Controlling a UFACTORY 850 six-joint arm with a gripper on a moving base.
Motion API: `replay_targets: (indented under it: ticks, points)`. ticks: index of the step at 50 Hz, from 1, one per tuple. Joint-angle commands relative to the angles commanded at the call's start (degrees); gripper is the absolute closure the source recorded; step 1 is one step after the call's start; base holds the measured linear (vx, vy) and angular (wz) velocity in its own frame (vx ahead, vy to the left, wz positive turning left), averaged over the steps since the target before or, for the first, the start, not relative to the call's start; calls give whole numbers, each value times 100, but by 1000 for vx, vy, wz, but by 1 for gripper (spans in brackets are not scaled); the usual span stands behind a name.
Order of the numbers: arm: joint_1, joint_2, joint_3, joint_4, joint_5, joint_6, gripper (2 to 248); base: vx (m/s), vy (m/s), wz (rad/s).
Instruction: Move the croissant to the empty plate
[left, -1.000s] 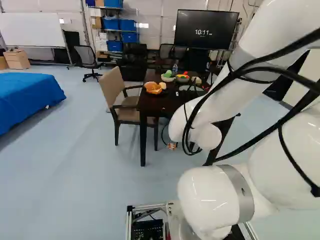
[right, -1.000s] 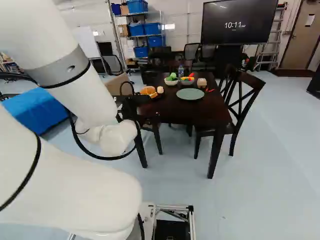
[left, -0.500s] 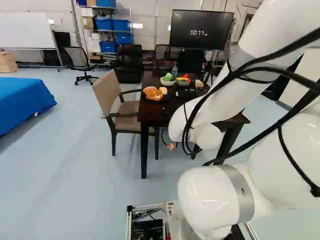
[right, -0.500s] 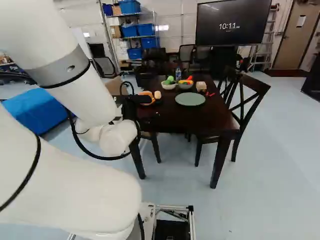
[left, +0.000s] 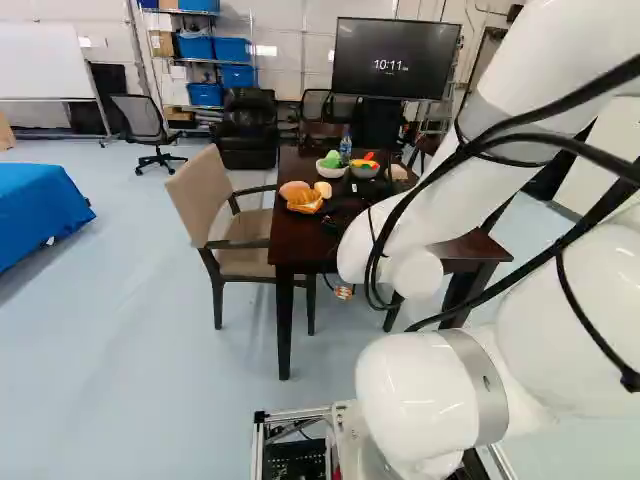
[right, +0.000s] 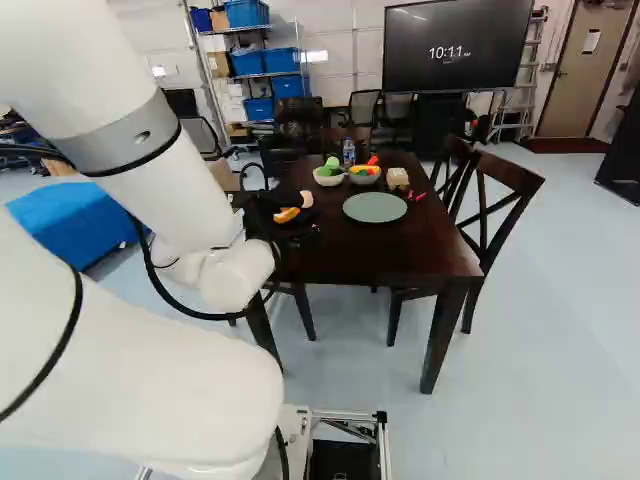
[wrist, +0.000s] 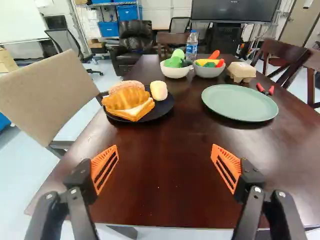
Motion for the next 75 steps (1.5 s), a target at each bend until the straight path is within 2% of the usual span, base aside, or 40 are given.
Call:
replay_targets:
  ticks: [36, 55, 75]
  points:
    - [0, -78, -112, 0, 0, 0, 3, -4, 0, 1]
    - [-15, -254, -532, 0, -46, 0, 3, 0, 0, 0]
    - [-14, -434, -980, 0, -369, 0, 3, 0, 0, 0]
